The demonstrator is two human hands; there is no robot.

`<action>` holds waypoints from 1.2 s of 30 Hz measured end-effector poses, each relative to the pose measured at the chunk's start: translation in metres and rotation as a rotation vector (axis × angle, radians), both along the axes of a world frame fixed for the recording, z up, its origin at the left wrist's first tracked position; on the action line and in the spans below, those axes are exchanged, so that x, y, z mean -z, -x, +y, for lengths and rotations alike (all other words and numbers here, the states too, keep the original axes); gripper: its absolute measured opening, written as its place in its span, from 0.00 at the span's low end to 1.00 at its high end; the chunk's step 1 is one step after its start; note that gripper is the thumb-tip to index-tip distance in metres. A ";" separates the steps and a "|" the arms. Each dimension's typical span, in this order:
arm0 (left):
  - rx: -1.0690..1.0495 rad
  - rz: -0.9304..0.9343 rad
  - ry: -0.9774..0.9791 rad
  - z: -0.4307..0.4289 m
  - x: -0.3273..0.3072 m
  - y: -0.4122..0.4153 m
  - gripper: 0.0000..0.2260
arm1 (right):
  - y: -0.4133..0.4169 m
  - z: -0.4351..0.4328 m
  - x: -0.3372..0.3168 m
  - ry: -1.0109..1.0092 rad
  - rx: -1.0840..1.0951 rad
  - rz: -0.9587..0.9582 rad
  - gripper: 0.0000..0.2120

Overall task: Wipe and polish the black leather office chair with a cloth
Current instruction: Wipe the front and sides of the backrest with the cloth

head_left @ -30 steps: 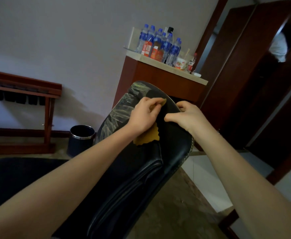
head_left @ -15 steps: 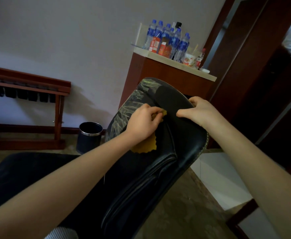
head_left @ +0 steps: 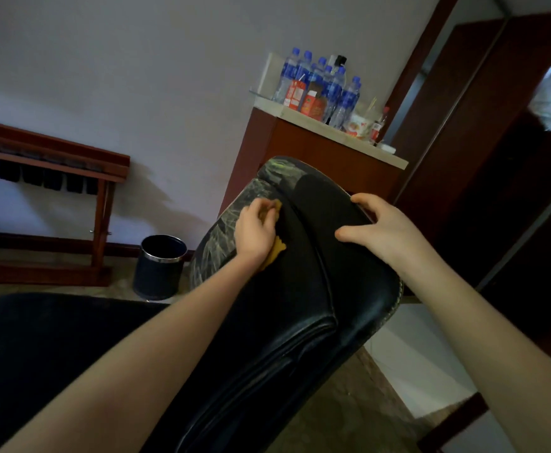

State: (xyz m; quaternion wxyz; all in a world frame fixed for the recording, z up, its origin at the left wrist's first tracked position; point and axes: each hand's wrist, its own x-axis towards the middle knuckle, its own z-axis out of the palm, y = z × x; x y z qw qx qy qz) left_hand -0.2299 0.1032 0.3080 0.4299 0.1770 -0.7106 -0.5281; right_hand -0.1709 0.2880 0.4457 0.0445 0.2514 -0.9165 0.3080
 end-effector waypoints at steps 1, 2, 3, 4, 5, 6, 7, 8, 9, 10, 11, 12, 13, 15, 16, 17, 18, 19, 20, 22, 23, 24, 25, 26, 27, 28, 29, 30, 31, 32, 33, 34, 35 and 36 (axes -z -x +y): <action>0.003 0.013 0.013 0.000 0.011 -0.006 0.08 | 0.000 0.000 -0.001 -0.004 -0.003 0.009 0.31; 0.006 0.021 0.023 0.000 0.020 -0.012 0.09 | 0.000 -0.001 -0.003 -0.008 -0.003 0.020 0.31; 0.009 0.025 0.027 -0.001 0.030 -0.019 0.09 | -0.001 -0.002 -0.004 -0.012 -0.003 0.031 0.31; 0.014 0.019 0.021 0.000 0.039 -0.025 0.10 | -0.002 -0.004 -0.004 -0.016 -0.005 0.038 0.31; 0.021 0.007 0.005 0.002 0.046 -0.034 0.11 | -0.003 -0.005 -0.004 -0.023 -0.010 0.038 0.31; 0.033 -0.007 -0.025 0.007 0.052 -0.044 0.12 | -0.004 -0.005 -0.002 -0.031 -0.012 0.035 0.31; 0.058 -0.009 -0.059 0.012 0.055 -0.054 0.13 | -0.006 -0.005 -0.002 -0.045 -0.012 0.037 0.30; 0.099 0.005 -0.097 0.017 0.055 -0.064 0.14 | -0.007 -0.005 -0.002 -0.067 -0.006 0.051 0.30; 0.147 0.021 -0.129 0.021 0.055 -0.074 0.14 | -0.007 -0.005 -0.002 -0.101 0.005 0.078 0.29; 0.196 0.029 -0.149 0.023 0.055 -0.082 0.15 | -0.008 -0.005 -0.003 -0.150 0.014 0.112 0.29; 0.256 0.035 -0.168 0.024 0.054 -0.091 0.17 | -0.010 -0.006 -0.005 -0.210 0.019 0.147 0.29; 0.337 0.051 -0.207 0.024 0.053 -0.100 0.19 | -0.011 -0.008 -0.007 -0.282 0.021 0.186 0.29; 0.429 0.077 -0.252 0.024 0.053 -0.107 0.22 | -0.013 -0.009 -0.010 -0.373 0.016 0.242 0.27; 0.601 0.119 -0.285 0.023 0.054 -0.118 0.30 | -0.016 -0.012 -0.014 -0.567 -0.032 0.377 0.23; 0.651 0.123 -0.238 0.022 0.052 -0.122 0.32 | -0.018 -0.015 -0.016 -0.641 -0.084 0.422 0.22; 0.677 0.114 -0.174 0.023 0.050 -0.126 0.33 | -0.020 -0.017 -0.018 -0.710 -0.156 0.433 0.20; 0.698 0.114 -0.120 0.023 0.048 -0.127 0.34 | -0.022 -0.021 -0.019 -0.786 -0.242 0.417 0.20; 0.707 0.133 -0.066 0.022 0.045 -0.127 0.34 | -0.023 -0.024 -0.020 -0.872 -0.324 0.375 0.19; 0.696 0.163 -0.001 0.021 0.046 -0.123 0.32 | -0.024 -0.029 -0.020 -0.960 -0.388 0.326 0.19; 0.616 0.227 0.143 0.018 0.049 -0.113 0.28 | -0.024 -0.036 -0.018 -1.101 -0.440 0.291 0.21; 0.570 0.254 0.174 0.019 0.049 -0.108 0.26 | -0.024 -0.039 -0.017 -1.137 -0.443 0.312 0.21; 0.519 0.271 0.162 0.023 0.045 -0.102 0.23 | -0.023 -0.040 -0.015 -1.152 -0.442 0.343 0.22; 0.462 0.270 0.138 0.029 0.038 -0.097 0.21 | -0.022 -0.040 -0.013 -1.155 -0.440 0.375 0.23; 0.399 0.256 0.125 0.034 0.032 -0.089 0.20 | -0.021 -0.039 -0.011 -1.150 -0.433 0.395 0.23; 0.341 0.231 0.130 0.039 0.025 -0.082 0.19 | -0.019 -0.038 -0.009 -1.146 -0.420 0.408 0.24; 0.301 0.219 0.137 0.041 0.020 -0.075 0.19 | -0.017 -0.037 -0.009 -1.144 -0.402 0.423 0.25; 0.288 0.231 0.143 0.041 0.015 -0.067 0.18 | -0.015 -0.037 -0.009 -1.144 -0.379 0.441 0.27; 0.288 0.255 0.149 0.036 0.011 -0.058 0.17 | -0.014 -0.038 -0.009 -1.144 -0.360 0.455 0.29; 0.284 0.273 0.171 0.030 0.008 -0.049 0.16 | -0.013 -0.038 -0.009 -1.146 -0.353 0.464 0.31; 0.272 0.279 0.199 0.022 0.006 -0.037 0.15 | -0.011 -0.040 -0.010 -1.150 -0.363 0.467 0.31; 0.259 0.271 0.225 0.013 0.003 -0.025 0.15 | -0.010 -0.041 -0.009 -1.159 -0.381 0.462 0.30; 0.243 0.254 0.239 0.005 0.001 -0.013 0.14 | -0.009 -0.042 -0.009 -1.170 -0.395 0.451 0.28; 0.225 0.235 0.242 -0.003 -0.001 0.000 0.13 | -0.008 -0.042 -0.008 -1.179 -0.401 0.440 0.27; 0.205 0.221 0.233 -0.010 -0.002 0.012 0.13 | -0.006 -0.042 -0.008 -1.188 -0.402 0.433 0.26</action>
